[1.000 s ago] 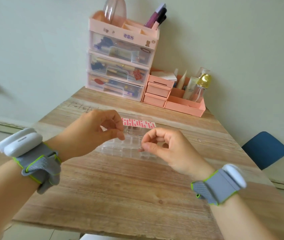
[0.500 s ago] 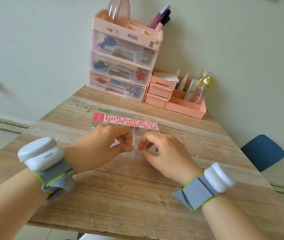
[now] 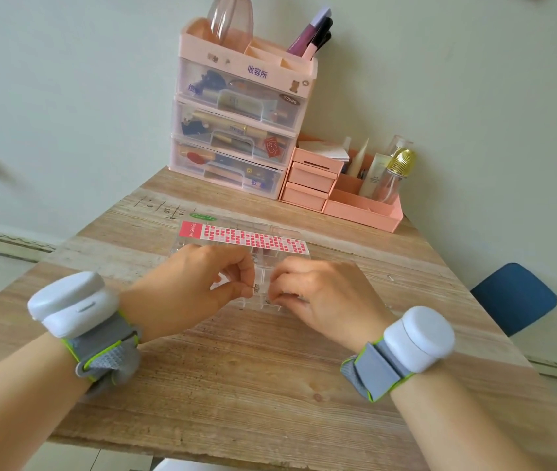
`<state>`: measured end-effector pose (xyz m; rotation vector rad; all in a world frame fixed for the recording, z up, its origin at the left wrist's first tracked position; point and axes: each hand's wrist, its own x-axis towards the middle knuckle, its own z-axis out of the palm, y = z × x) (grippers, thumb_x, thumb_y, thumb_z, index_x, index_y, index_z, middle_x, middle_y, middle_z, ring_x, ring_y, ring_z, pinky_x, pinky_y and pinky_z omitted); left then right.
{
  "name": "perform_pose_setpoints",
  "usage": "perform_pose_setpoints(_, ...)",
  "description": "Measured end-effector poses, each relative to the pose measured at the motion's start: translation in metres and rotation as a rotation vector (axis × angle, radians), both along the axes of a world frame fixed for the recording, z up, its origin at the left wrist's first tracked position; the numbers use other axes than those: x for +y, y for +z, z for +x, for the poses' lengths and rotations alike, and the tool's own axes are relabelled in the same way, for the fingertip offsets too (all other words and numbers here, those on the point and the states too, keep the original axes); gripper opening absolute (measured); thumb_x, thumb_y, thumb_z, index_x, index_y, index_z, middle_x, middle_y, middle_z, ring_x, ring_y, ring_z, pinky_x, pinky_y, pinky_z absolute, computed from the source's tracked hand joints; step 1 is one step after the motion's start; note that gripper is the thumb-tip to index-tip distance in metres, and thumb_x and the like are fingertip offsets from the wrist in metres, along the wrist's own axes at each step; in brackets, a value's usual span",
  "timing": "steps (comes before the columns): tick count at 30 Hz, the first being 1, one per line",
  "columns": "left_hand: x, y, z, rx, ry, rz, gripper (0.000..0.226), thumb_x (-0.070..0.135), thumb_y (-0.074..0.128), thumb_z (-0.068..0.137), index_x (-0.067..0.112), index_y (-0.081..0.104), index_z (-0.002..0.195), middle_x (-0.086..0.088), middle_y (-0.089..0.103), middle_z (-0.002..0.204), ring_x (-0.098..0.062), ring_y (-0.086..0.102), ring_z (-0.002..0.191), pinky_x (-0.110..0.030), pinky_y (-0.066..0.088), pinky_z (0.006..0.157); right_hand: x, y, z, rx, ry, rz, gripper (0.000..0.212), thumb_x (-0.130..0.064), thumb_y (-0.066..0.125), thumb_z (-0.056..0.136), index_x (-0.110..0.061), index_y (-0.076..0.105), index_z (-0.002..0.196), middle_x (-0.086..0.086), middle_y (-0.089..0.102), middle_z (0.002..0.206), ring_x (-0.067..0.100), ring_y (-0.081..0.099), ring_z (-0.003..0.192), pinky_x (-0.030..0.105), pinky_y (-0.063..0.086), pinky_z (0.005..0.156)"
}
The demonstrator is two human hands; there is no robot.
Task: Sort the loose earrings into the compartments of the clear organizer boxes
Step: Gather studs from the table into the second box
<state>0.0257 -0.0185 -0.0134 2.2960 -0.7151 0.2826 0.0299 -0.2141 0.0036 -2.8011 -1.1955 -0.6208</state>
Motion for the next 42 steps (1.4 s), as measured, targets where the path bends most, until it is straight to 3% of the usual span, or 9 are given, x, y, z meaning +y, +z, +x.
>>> perform_pose_setpoints(7,-0.001,-0.001,-0.003,-0.008,0.006,0.019,0.019,0.022,0.064,0.082,0.034,0.052,0.073,0.019,0.064,0.078,0.013,0.051,0.093,0.002,0.035,0.072,-0.007,0.000,-0.001,0.045,-0.030,-0.028,0.017,-0.029,0.056,0.080,-0.032,0.073,0.083,-0.018,0.068,0.091,0.012,0.066,0.074,0.019,0.034,0.054)
perform_pose_setpoints(15,-0.001,-0.001,-0.004,0.000,0.014,0.046,0.016,0.024,0.063,0.083,0.034,0.053,0.075,0.020,0.064,0.079,0.013,0.052,0.090,0.002,0.036,0.074,-0.016,0.001,-0.007,0.130,-0.105,-0.122,0.030,-0.025,0.048,0.085,-0.036,0.068,0.104,-0.018,0.062,0.117,0.013,0.061,0.102,0.026,0.040,0.062)
perform_pose_setpoints(20,-0.001,0.000,-0.004,0.011,0.019,0.067,0.016,0.026,0.063,0.083,0.035,0.053,0.074,0.019,0.065,0.080,0.010,0.057,0.081,-0.005,0.039,0.079,-0.015,-0.001,-0.009,0.208,-0.145,-0.154,0.038,-0.022,0.042,0.090,-0.039,0.058,0.121,-0.015,0.048,0.127,0.010,0.045,0.112,0.026,0.029,0.069)
perform_pose_setpoints(26,-0.004,0.002,-0.005,0.004,0.043,0.020,0.017,0.023,0.064,0.082,0.034,0.054,0.074,0.018,0.063,0.079,0.014,0.050,0.089,0.000,0.037,0.071,-0.013,-0.002,-0.010,0.282,-0.158,0.127,0.026,-0.020,0.052,0.090,-0.032,0.069,0.106,-0.017,0.062,0.113,0.005,0.054,0.104,0.028,0.046,0.081)
perform_pose_setpoints(30,-0.012,0.003,-0.005,-0.041,0.042,0.108,0.011,0.021,0.062,0.083,0.030,0.058,0.078,0.021,0.056,0.079,0.005,0.054,0.079,-0.010,0.044,0.073,-0.006,-0.005,-0.003,0.339,-0.191,0.287,0.005,-0.025,0.064,0.085,-0.026,0.065,0.091,-0.012,0.069,0.091,0.007,0.063,0.086,0.033,0.051,0.078)
perform_pose_setpoints(33,-0.020,0.003,-0.006,-0.096,0.023,0.163,0.010,0.021,0.058,0.085,0.029,0.057,0.080,0.022,0.049,0.078,0.006,0.050,0.077,-0.017,0.046,0.075,-0.003,-0.004,0.002,0.406,-0.234,0.382,0.008,-0.022,0.067,0.084,-0.024,0.063,0.091,-0.010,0.070,0.087,0.004,0.064,0.080,0.024,0.051,0.076)
perform_pose_setpoints(36,-0.027,0.004,-0.004,-0.142,0.076,0.190,0.008,0.021,0.054,0.087,0.023,0.062,0.086,0.016,0.051,0.081,-0.004,0.052,0.078,-0.026,0.049,0.075,-0.003,-0.001,0.007,0.502,-0.258,0.498,0.006,-0.020,0.071,0.080,-0.022,0.069,0.086,-0.009,0.071,0.080,0.001,0.063,0.073,0.013,0.048,0.070)
perform_pose_setpoints(39,-0.034,0.002,-0.006,-0.297,0.112,0.286,0.004,0.018,0.064,0.080,0.021,0.063,0.078,0.009,0.057,0.077,-0.012,0.056,0.074,-0.026,0.048,0.061,-0.004,-0.003,0.010,0.546,-0.254,0.555,0.005,-0.018,0.072,0.078,-0.021,0.070,0.081,-0.006,0.072,0.078,0.002,0.064,0.072,0.014,0.049,0.070)
perform_pose_setpoints(42,-0.039,-0.002,-0.007,-0.442,0.115,0.429,0.022,0.012,0.082,0.056,0.019,0.061,0.060,0.005,0.056,0.058,-0.018,0.056,0.054,-0.028,0.044,0.046,-0.004,-0.004,0.011,0.546,-0.241,0.575,0.004,-0.017,0.072,0.078,-0.020,0.070,0.080,-0.005,0.071,0.075,0.005,0.064,0.070,0.016,0.049,0.068)
